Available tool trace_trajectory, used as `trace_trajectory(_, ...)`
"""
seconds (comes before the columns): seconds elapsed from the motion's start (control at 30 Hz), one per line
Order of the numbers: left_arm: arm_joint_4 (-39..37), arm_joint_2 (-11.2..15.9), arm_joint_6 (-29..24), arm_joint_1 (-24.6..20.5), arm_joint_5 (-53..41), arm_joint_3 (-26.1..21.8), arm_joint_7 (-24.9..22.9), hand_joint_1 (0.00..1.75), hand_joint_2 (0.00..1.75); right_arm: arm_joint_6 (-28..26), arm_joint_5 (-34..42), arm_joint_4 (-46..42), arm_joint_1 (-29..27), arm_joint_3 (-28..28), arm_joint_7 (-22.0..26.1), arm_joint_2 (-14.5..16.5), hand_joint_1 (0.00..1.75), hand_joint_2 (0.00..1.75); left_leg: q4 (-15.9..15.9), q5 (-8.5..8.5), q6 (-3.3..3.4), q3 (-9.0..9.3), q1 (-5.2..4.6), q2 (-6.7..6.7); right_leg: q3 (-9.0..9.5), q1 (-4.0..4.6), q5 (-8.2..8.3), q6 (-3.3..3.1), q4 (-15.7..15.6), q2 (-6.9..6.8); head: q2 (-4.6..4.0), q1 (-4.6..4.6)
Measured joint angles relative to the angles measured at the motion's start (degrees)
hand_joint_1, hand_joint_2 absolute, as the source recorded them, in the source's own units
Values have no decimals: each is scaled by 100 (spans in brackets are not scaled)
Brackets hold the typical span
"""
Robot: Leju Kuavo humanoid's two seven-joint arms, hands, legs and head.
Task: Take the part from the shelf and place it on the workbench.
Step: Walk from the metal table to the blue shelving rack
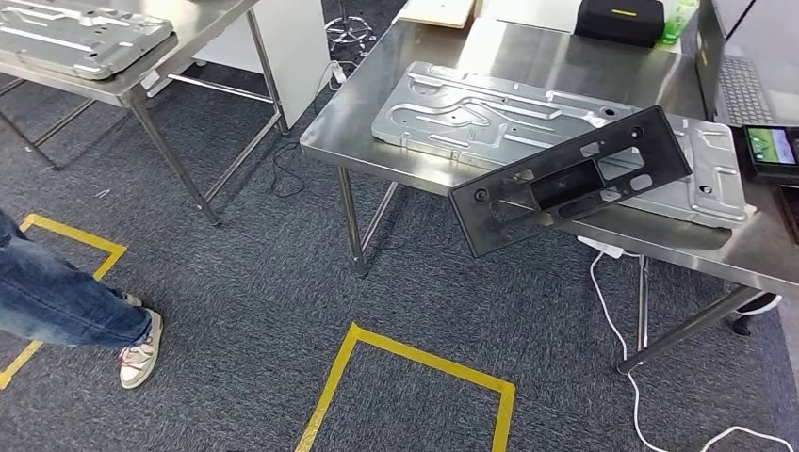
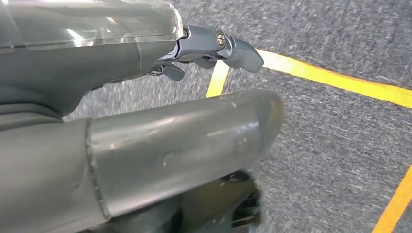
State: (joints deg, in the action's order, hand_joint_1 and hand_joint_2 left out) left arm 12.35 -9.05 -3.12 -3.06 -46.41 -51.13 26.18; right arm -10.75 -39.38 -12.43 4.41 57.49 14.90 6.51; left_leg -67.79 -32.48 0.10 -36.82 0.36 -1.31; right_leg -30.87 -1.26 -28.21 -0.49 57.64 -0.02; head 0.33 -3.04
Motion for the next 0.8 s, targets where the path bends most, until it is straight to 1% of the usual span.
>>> trace_trajectory(0.03,0,2,8,3,5,-4,-3,0,0,-23,-17,1,-10,-8,-3,10,0,0,-365,-155,-29,-173,17,52,-4,4,-5,-7,3,-88,0,0)
trace_trajectory(0.07,0,7,13,10,12,-13,-5,0,0,-45,-36,2,-15,-15,-9,23,0,0,-598,-215,-51,-280,30,76,-4,5,-10,-7,5,-170,0,0)
trace_trajectory(0.1,0,15,18,22,19,-25,-7,0,0,-63,-53,3,-15,-21,-15,37,0,0,-616,-163,-66,-280,41,95,-2,3,-17,-3,8,-247,0,0)
trace_trajectory(0.13,0,25,21,35,25,-38,-8,0,0,-73,-67,3,-13,-25,-20,52,0,0,-409,-16,-73,-166,47,126,5,-2,-25,8,12,-318,0,0)
trace_trajectory(0.17,0,37,24,45,30,-48,-9,0,0,-77,-78,4,-10,-29,-24,70,0,0,-18,181,-71,46,50,205,17,-6,-37,26,20,-384,0,0)
trace_trajectory(0.2,0,48,27,49,38,-54,-10,0,0,-84,-87,4,-7,-34,-27,84,0,0,379,322,-53,253,38,318,28,0,-54,52,31,-444,0,0)
trace_trajectory(0.23,0,54,30,47,49,-59,-13,0,0,-93,-98,4,-7,-41,-33,95,0,0,688,419,-18,406,22,402,39,10,-70,81,42,-500,0,-2)
trace_trajectory(0.27,0,59,31,46,61,-66,-22,0,0,-108,-111,5,-5,-54,-40,105,0,0,869,456,23,487,4,457,51,23,-82,113,48,-549,0,-3)
trace_trajectory(0.3,0,61,33,50,69,-75,-34,0,0,-124,-124,5,3,-68,-48,111,0,0,909,442,67,486,-16,449,63,36,-85,144,42,-592,0,-4)
trace_trajectory(0.33,0,65,34,59,71,-85,-52,0,0,-136,-134,6,14,-84,-55,121,0,0,920,458,111,474,-21,387,82,39,-83,176,28,-637,0,-4)
trace_trajectory(0.37,0,69,34,69,63,-92,-71,0,0,-144,-141,6,25,-98,-58,128,0,0,939,474,154,480,-12,334,100,30,-92,214,20,-644,0,-2)
trace_trajectory(0.4,0,72,35,74,44,-96,-84,0,0,-142,-144,6,34,-107,-58,132,0,0,962,495,197,488,-2,282,100,20,-140,248,56,-573,0,-3)
trace_trajectory(0.43,0,74,36,72,20,-97,-92,0,0,-127,-144,6,35,-111,-58,134,0,0,985,521,239,496,10,232,54,8,-250,274,183,-445,0,-3)
trace_trajectory(0.47,0,72,35,61,-7,-97,-89,0,0,-98,-142,6,32,-113,-57,133,0,0,1000,544,272,500,17,180,-61,-1,-426,291,443,-280,0,-4)
trace_trajectory(0.5,0,68,33,46,-31,-97,-80,0,0,-65,-139,6,28,-113,-56,129,0,0,1000,556,291,487,7,124,-236,-1,-632,293,816,-135,0,-5)
trace_trajectory(0.53,0,65,31,31,-45,-97,-70,0,0,-35,-135,6,23,-113,-56,126,0,0,996,564,304,475,-6,62,-435,3,-810,288,1219,-58,0,-4)
trace_trajectory(0.57,0,62,28,20,-56,-97,-61,0,0,-16,-131,6,19,-113,-56,121,0,0,991,568,310,468,-23,-11,-600,10,-899,277,1538,-27,0,-4)
trace_trajectory(0.6,0,60,26,15,-66,-97,-55,0,0,-8,-127,6,15,-113,-57,116,0,0,985,569,313,468,-39,-85,-680,20,-869,256,1666,-17,0,-4)
trace_trajectory(0.63,0,59,24,13,-74,-97,-51,0,0,-2,-124,6,13,-113,-57,113,0,0,978,569,313,473,-53,-164,-650,35,-718,224,1556,-2,0,-4)
trace_trajectory(0.67,0,56,22,10,-82,-97,-48,0,0,3,-121,6,11,-113,-58,109,0,0,974,569,313,483,-67,-243,-519,55,-484,178,1233,47,0,-4)
trace_trajectory(0.7,0,50,21,6,-89,-97,-45,0,0,8,-120,6,8,-113,-58,101,0,0,972,569,312,490,-74,-317,-346,73,-270,117,822,162,0,-3)
trace_trajectory(0.73,-1,41,20,-2,-92,-97,-42,0,0,8,-119,6,6,-113,-58,90,0,0,967,567,305,487,-83,-386,-191,85,-114,64,449,294,0,-2)
trace_trajectory(0.77,-1,32,18,-13,-93,-97,-39,0,0,9,-119,6,6,-113,-58,79,0,0,964,570,289,475,-81,-447,-85,95,-33,26,197,395,0,-3)
trace_trajectory(0.8,-2,25,15,-20,-95,-97,-37,0,0,10,-119,6,9,-113,-58,70,0,0,966,574,265,458,-68,-503,-39,103,-28,3,84,448,0,-4)
